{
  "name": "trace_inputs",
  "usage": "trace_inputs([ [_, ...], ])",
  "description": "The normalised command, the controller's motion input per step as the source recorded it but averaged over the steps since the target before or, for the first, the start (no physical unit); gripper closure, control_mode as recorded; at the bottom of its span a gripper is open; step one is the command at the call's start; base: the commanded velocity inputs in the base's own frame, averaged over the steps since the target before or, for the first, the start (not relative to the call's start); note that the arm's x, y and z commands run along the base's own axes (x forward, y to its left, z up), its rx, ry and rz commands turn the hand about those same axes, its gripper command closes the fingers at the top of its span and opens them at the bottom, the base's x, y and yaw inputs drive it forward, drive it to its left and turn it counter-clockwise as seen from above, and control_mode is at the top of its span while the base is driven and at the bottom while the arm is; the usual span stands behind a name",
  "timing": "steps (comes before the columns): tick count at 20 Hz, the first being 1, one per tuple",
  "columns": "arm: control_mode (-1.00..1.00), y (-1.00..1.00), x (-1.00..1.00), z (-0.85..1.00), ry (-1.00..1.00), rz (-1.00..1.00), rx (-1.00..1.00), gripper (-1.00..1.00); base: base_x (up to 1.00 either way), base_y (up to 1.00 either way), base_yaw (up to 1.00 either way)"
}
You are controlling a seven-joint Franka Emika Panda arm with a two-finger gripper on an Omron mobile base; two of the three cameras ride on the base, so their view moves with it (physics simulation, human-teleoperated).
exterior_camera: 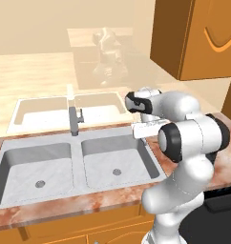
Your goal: Dump the broccoli from the pot into the sink. Then turn on the water and wash the broccoli. Then turn off the water and put the broccoli back in the pot.
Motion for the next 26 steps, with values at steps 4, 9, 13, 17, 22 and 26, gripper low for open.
trace_inputs([
  [4, -1.00, -0.37, -0.31, 0.00, -0.09, 0.00, 0.00, -1.00, 0.00, 0.00, 0.00],
  [9, -1.00, -0.15, -0.24, 0.00, -0.11, 0.00, 0.00, -1.00, 0.00, 0.00, 0.00],
  [13, -1.00, -0.07, -0.01, 0.00, -0.06, 0.00, 0.00, -1.00, 0.00, 0.00, 0.00],
  [17, -1.00, -0.06, 0.00, -0.03, -0.04, 0.04, 0.00, -1.00, 0.00, 0.00, 0.00],
  [22, -1.00, -0.04, 0.00, -0.13, -0.03, 0.09, 0.00, -1.00, 0.00, 0.00, 0.00],
  [26, -1.00, -0.06, 0.00, -0.11, -0.04, 0.08, 0.00, -1.00, 0.00, 0.00, 0.00],
])
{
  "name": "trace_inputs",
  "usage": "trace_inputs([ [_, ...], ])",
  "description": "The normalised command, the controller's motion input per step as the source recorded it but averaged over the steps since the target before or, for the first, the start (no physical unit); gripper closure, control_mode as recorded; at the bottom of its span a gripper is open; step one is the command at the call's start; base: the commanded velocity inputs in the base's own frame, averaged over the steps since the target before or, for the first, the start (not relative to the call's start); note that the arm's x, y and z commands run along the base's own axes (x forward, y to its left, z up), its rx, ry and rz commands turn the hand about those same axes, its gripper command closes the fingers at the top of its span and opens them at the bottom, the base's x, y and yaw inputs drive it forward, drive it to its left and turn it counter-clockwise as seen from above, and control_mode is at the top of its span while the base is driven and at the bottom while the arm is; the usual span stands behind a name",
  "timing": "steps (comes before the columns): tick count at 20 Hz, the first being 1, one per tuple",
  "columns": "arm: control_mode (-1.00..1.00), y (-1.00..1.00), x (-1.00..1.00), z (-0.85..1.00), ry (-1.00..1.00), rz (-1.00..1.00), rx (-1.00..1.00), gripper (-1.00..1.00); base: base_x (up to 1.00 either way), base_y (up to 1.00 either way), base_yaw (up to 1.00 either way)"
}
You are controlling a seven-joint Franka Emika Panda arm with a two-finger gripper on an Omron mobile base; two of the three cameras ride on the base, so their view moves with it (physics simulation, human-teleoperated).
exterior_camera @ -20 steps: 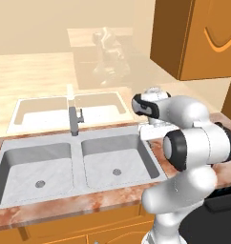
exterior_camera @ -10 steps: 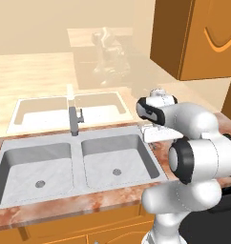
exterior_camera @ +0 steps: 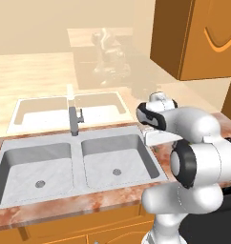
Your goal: Dump the broccoli from the pot into the sink. Then turn on the water and wash the broccoli. Then turn off the water and put the broccoli back in the pot.
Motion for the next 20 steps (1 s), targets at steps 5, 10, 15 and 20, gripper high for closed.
trace_inputs([
  [5, -1.00, -0.26, 0.00, -0.01, -0.06, 0.07, 0.00, -1.00, 0.00, 0.00, 0.00],
  [10, -1.00, -0.31, 0.03, -0.01, -0.02, 0.09, 0.00, -1.00, 0.00, 0.00, 0.00],
  [15, -1.00, -0.17, 0.18, -0.12, 0.00, 0.12, 0.02, -1.00, 0.00, 0.00, 0.00],
  [20, -1.00, -0.17, 0.16, -0.15, 0.00, 0.14, 0.04, -1.00, 0.00, 0.00, 0.00],
])
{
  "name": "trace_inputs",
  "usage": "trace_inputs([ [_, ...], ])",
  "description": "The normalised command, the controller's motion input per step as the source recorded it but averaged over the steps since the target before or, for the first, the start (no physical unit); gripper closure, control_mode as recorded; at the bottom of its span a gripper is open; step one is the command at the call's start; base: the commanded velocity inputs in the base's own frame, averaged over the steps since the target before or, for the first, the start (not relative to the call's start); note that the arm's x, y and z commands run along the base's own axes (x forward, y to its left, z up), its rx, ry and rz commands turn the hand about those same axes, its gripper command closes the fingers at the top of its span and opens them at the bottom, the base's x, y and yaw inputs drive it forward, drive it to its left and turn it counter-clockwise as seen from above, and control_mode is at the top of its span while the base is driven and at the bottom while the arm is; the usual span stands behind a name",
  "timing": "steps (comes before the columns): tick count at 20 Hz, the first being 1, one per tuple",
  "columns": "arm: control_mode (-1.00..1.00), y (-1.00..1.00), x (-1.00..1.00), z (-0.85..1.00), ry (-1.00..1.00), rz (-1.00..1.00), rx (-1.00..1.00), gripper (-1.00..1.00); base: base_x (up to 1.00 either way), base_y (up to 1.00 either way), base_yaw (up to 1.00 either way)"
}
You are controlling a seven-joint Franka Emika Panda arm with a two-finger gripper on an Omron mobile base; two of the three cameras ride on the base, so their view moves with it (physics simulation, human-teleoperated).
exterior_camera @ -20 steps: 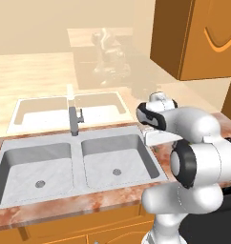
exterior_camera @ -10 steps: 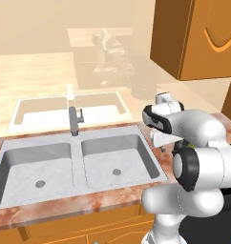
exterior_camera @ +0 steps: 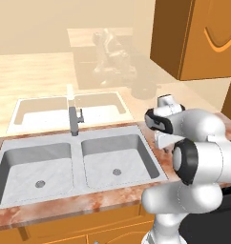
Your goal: Dump the broccoli from the pot into the sink. Then turn on the water and wash the broccoli. Then turn off the water and put the broccoli back in the pot.
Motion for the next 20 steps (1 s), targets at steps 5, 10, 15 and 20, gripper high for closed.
trace_inputs([
  [5, -1.00, -0.18, 0.04, -0.22, 0.00, 0.17, 0.05, -1.00, 0.00, 0.00, 0.00],
  [10, -1.00, -0.10, 0.02, -0.25, 0.00, 0.18, 0.06, -1.00, 0.00, 0.00, 0.00],
  [15, -1.00, -0.08, 0.10, -0.24, 0.00, 0.17, 0.06, -1.00, 0.00, 0.00, 0.00],
  [20, -1.00, -0.13, 0.05, -0.20, 0.00, 0.16, 0.05, -1.00, 0.00, 0.00, 0.00],
])
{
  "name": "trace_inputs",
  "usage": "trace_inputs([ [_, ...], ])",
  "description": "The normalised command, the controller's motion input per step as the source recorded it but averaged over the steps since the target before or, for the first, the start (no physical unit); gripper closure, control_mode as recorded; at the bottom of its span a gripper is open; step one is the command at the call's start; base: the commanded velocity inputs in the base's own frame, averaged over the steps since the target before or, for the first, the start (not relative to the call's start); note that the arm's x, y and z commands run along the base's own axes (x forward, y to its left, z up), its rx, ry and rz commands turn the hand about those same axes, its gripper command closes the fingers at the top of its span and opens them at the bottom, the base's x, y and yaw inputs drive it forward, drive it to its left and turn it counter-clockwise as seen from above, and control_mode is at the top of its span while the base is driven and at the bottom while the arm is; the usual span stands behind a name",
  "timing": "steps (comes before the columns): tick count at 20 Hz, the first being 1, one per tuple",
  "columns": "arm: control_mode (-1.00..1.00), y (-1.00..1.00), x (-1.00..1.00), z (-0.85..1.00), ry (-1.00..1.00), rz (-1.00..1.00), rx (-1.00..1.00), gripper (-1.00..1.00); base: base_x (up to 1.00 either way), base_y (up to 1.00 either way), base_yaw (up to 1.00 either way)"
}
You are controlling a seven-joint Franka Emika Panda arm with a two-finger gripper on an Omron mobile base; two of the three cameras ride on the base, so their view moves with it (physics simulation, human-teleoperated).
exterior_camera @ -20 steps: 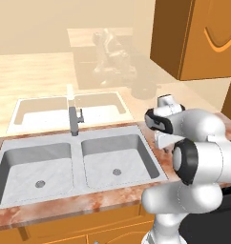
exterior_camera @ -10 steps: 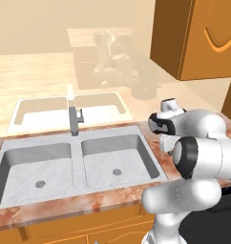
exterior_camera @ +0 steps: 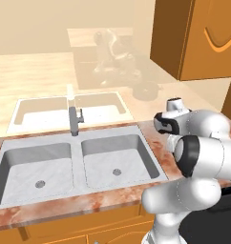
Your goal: Dump the broccoli from the pot into the sink. Then turn on the water and wash the broccoli. Then turn off the water and put the broccoli back in the pot.
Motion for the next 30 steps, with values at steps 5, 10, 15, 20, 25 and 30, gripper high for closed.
trace_inputs([
  [5, -1.00, -0.10, -0.20, -0.04, -0.10, 0.14, 0.06, -1.00, 0.00, 0.00, 0.00],
  [10, -1.00, 0.00, -0.10, 0.00, -0.14, 0.13, 0.09, -1.00, 0.00, 0.00, 0.00],
  [15, -1.00, 0.00, 0.00, -0.05, -0.04, 0.13, 0.09, -1.00, 0.00, 0.00, 0.00],
  [20, -1.00, 0.00, 0.09, -0.12, 0.00, 0.09, 0.08, -1.00, 0.00, 0.00, 0.00],
  [25, -1.00, 0.00, 0.13, -0.14, 0.00, 0.07, 0.05, -1.00, 0.00, 0.00, 0.00],
  [30, -1.00, -0.02, 0.05, -0.20, 0.00, 0.04, 0.03, -1.00, 0.00, 0.00, 0.00],
])
